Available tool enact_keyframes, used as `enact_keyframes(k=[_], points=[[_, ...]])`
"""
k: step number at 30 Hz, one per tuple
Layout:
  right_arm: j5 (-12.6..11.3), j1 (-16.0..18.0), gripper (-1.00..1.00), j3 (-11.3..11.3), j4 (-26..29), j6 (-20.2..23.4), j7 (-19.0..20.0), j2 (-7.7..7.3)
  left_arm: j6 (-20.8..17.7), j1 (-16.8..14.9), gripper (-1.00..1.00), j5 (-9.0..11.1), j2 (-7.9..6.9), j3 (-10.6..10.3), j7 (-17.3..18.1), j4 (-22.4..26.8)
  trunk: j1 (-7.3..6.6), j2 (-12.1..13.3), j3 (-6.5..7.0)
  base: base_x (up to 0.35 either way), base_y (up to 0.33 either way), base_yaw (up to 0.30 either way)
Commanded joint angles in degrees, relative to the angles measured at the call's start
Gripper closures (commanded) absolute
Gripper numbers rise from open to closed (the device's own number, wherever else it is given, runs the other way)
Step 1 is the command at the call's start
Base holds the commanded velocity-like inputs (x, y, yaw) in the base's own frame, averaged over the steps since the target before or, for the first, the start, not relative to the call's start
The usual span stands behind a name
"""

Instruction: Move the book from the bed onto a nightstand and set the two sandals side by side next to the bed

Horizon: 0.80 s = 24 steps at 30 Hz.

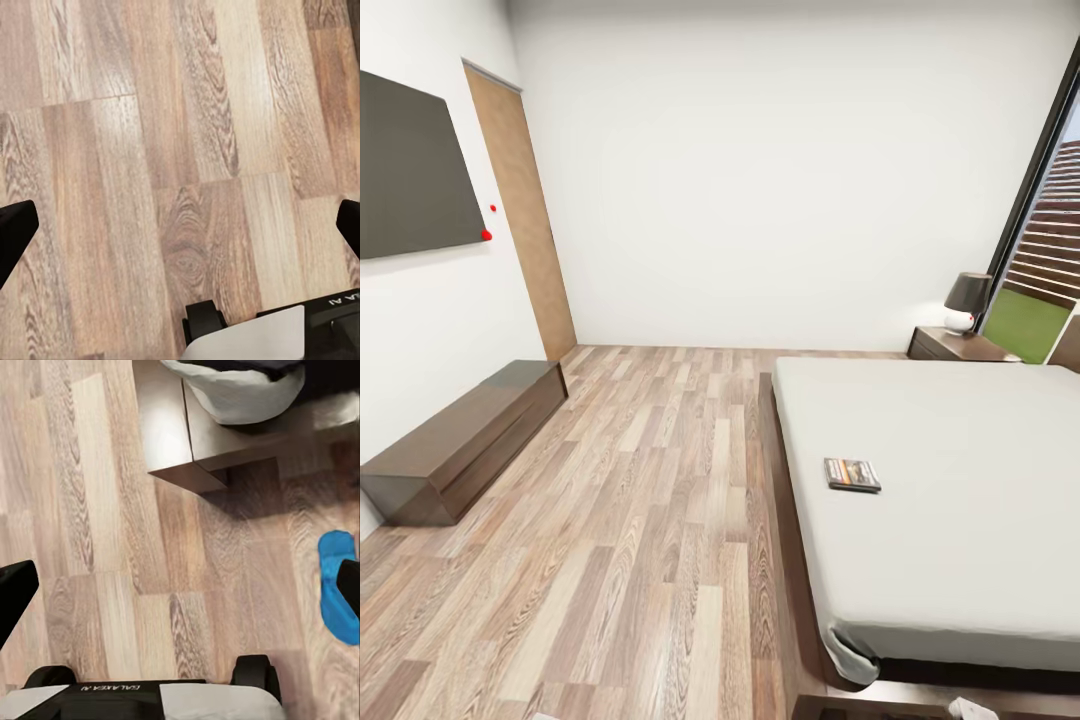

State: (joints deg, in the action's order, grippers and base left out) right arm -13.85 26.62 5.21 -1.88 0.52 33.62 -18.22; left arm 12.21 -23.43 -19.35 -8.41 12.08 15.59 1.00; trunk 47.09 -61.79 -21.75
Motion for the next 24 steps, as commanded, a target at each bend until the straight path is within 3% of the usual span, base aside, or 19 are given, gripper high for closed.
enact_keyframes(k=[1,5,13,21,24], points=[[0.2,0.1,-1.00,0.4,-0.2,0.1,-3.2,0.75,0.2,0.0,-1.00,-0.5,-0.02,0.5,0.1,0.0,-0.22,0.4,0.12,0.000,0.000,0.000],[2.5,0.1,-1.00,0.3,-0.2,0.1,-8.0,2.13,0.2,0.0,-1.00,-0.5,-0.02,0.5,0.1,0.0,-1.10,2.0,0.84,0.000,0.000,0.000],[4.7,0.1,-1.00,0.4,-0.1,-0.1,-8.7,2.47,0.2,0.0,-1.00,-0.5,-0.02,0.5,0.1,0.0,-2.20,4.0,1.74,0.000,0.000,0.000],[4.8,0.1,-1.00,0.4,-0.1,-1.0,0.7,2.50,0.2,0.0,-1.00,-0.5,0.05,0.5,0.1,0.0,-2.20,4.0,1.74,0.000,0.000,0.000],[4.7,0.1,-1.00,0.4,-0.1,-1.2,2.2,2.49,0.3,0.0,-1.00,-0.4,0.06,0.5,0.1,0.0,-2.20,4.0,1.74,0.000,0.000,0.000]])
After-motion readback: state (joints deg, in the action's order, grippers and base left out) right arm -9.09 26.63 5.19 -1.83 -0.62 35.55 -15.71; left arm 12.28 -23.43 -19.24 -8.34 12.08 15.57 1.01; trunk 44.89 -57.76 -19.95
